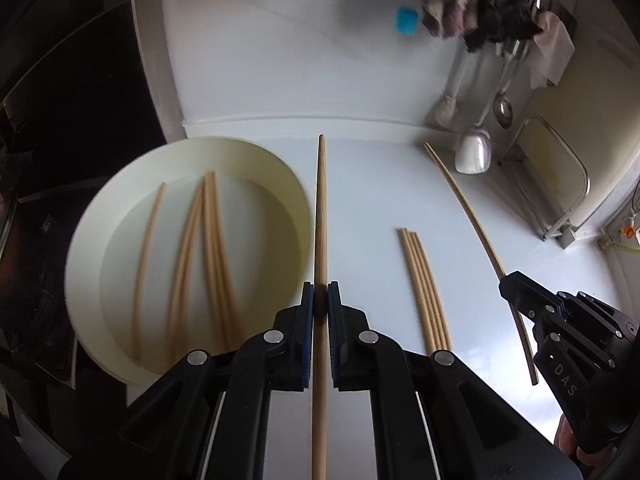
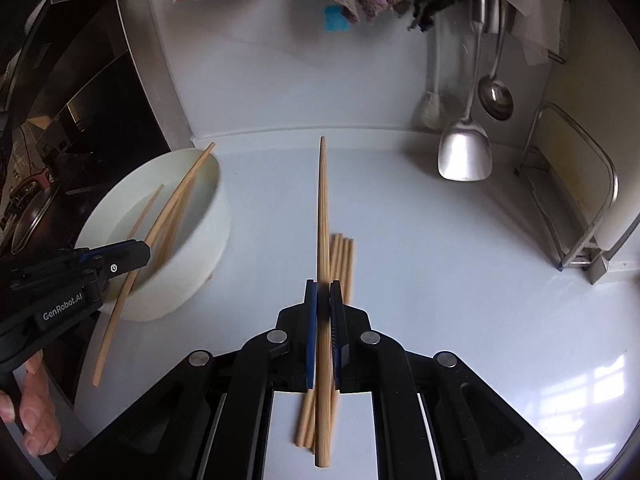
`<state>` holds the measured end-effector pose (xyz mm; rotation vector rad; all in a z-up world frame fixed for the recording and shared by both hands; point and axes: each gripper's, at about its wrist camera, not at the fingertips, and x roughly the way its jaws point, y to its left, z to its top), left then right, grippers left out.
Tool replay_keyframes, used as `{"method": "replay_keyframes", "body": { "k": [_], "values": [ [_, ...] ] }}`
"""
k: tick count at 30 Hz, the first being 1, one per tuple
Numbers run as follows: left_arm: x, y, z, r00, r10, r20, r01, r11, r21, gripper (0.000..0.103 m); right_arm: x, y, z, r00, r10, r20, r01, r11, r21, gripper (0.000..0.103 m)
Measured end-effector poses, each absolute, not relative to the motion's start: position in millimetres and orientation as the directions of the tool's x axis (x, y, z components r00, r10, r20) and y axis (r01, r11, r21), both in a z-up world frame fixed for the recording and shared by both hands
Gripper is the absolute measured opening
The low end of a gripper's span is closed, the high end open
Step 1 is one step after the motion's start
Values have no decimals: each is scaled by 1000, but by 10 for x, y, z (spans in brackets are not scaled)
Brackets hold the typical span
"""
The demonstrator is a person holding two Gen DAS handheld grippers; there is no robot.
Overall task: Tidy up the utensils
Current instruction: 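Carry both held chopsticks into the white basin beside the others, then open the left gripper releasing its chopstick while the right gripper opens too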
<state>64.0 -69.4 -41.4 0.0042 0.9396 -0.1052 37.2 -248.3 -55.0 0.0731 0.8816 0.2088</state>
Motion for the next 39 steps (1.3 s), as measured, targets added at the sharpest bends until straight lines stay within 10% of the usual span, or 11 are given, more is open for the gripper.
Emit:
{"method": "replay_keyframes", "body": {
  "k": [14, 39],
  "values": [
    [1122, 759, -517, 545, -9, -838, 1, 1000, -10, 8, 1026, -790, -500, 550, 332, -766, -256, 940, 224, 6],
    [1599, 937, -1100, 420, -78, -904, 49, 997, -63, 8, 1546, -250, -1171, 372, 274, -887, -188, 958, 217, 6]
  ]
}}
